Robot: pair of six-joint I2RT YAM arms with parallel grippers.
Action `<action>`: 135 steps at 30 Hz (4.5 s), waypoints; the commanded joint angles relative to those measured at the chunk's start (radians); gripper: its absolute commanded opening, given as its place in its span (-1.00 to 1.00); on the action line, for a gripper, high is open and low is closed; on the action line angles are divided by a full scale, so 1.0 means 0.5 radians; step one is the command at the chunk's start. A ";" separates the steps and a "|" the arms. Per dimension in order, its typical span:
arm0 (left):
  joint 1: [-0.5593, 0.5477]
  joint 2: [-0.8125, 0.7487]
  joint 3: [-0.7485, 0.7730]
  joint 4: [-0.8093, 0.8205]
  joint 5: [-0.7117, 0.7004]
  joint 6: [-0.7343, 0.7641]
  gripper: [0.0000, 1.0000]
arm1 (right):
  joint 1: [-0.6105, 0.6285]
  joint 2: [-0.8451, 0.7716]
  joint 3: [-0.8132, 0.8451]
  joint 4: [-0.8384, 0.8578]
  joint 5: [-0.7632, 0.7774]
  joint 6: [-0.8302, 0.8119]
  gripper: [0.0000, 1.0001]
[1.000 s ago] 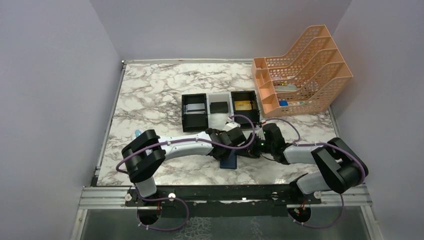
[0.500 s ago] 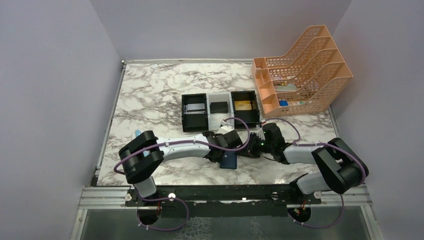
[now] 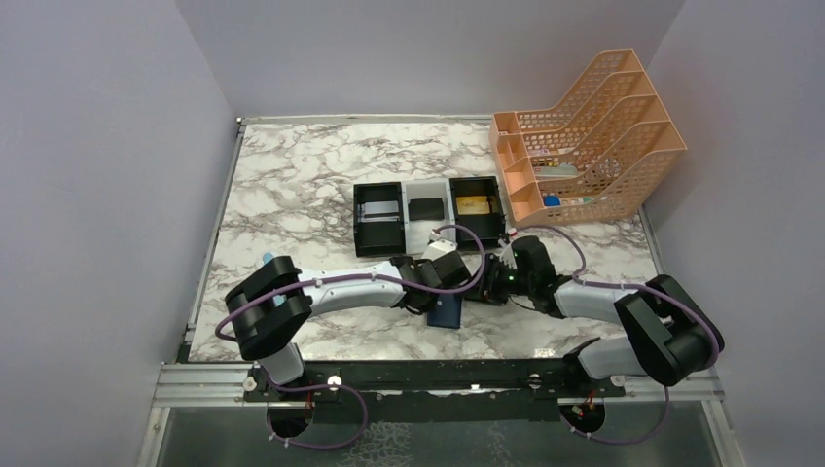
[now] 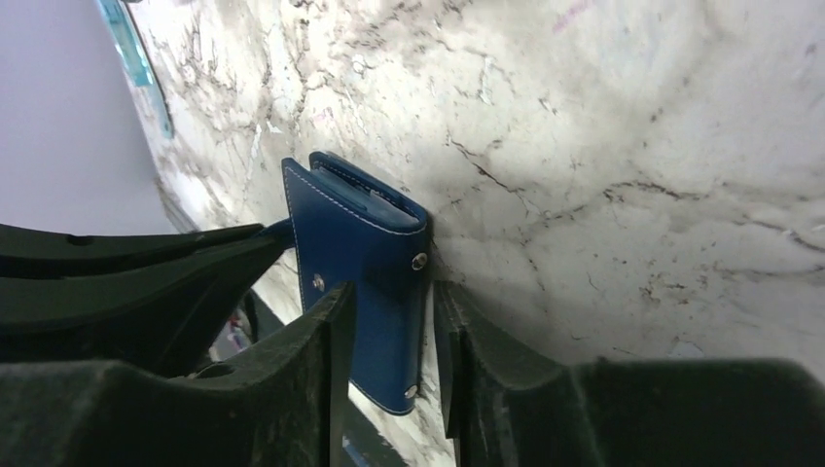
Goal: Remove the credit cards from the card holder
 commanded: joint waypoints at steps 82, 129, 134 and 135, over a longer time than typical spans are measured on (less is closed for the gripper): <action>0.258 -0.535 -0.523 0.323 0.188 -0.116 -1.00 | -0.012 0.000 0.300 -0.487 -0.197 -0.381 -0.21; 0.169 -0.471 -0.567 0.543 0.252 -0.226 -1.00 | 0.256 0.410 0.479 0.191 -0.613 -0.105 -0.07; 0.169 -0.528 -0.632 0.553 0.230 -0.243 -1.00 | 0.259 0.543 0.482 0.221 -0.625 -0.093 0.08; 0.169 -0.529 -0.632 0.552 0.230 -0.236 -1.00 | 0.259 0.544 0.490 0.196 -0.631 -0.107 0.11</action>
